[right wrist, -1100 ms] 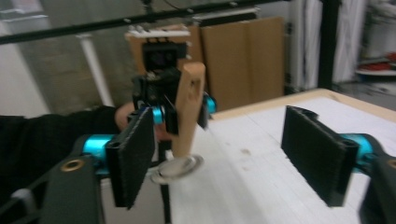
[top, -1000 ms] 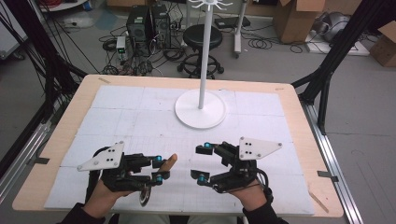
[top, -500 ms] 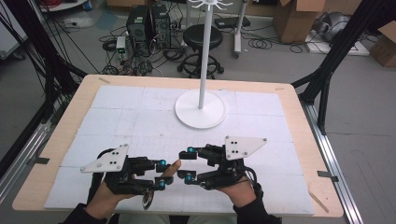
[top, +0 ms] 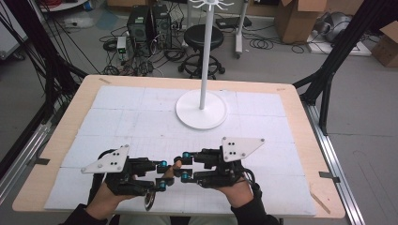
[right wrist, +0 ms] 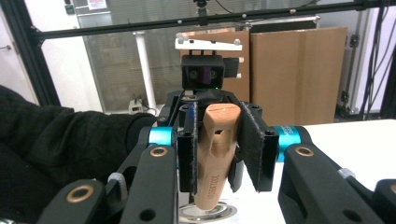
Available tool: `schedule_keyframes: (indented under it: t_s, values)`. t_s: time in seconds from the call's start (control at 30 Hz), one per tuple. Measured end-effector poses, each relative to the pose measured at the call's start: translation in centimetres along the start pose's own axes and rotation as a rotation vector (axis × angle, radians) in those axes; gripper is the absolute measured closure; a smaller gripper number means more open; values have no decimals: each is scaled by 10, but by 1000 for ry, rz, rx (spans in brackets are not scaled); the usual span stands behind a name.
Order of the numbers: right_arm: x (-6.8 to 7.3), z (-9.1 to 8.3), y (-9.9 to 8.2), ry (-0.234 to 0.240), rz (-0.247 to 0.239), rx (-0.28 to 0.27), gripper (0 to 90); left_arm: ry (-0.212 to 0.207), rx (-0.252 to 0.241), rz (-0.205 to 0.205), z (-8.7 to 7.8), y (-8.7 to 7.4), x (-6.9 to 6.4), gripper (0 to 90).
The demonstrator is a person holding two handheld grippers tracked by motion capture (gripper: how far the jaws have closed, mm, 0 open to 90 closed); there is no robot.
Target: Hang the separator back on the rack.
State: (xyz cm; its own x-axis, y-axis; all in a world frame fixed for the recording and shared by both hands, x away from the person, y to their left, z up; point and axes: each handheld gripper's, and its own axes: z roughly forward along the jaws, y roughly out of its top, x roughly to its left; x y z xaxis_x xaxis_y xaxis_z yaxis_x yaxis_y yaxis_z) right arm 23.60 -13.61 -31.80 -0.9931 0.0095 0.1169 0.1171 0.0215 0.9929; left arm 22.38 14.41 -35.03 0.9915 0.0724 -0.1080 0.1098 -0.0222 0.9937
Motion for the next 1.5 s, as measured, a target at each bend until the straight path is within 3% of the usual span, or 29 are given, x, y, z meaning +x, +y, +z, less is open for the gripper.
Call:
schedule_keyframes:
  t_s: [0.13, 0.4, 0.5, 1.03, 1.23, 1.33, 1.5]
  values:
    - [2, 3, 2, -11, 2, 8, 714, -7, -1, -2, 0, -1, 0, 673]
    - [3, 6, 5, 14, -18, -1, 694, -25, -26, 5, -2, 1, -1, 674]
    - [2, 7, 4, -6, -7, -6, 543, -33, -32, 11, -1, 2, -3, 674]
    - [1, 10, -1, 50, -21, -29, 698, -31, -36, 18, -2, 3, -3, 674]
    - [3, 10, 1, 17, -12, -22, 702, -16, -33, 3, -3, 3, -1, 658]
    - [3, 10, 5, -23, -15, -24, 703, 26, 10, -8, -3, 1, 0, 501]
    - [5, 6, 19, -122, -9, 8, 703, 94, 44, -11, -5, -1, 3, 439]
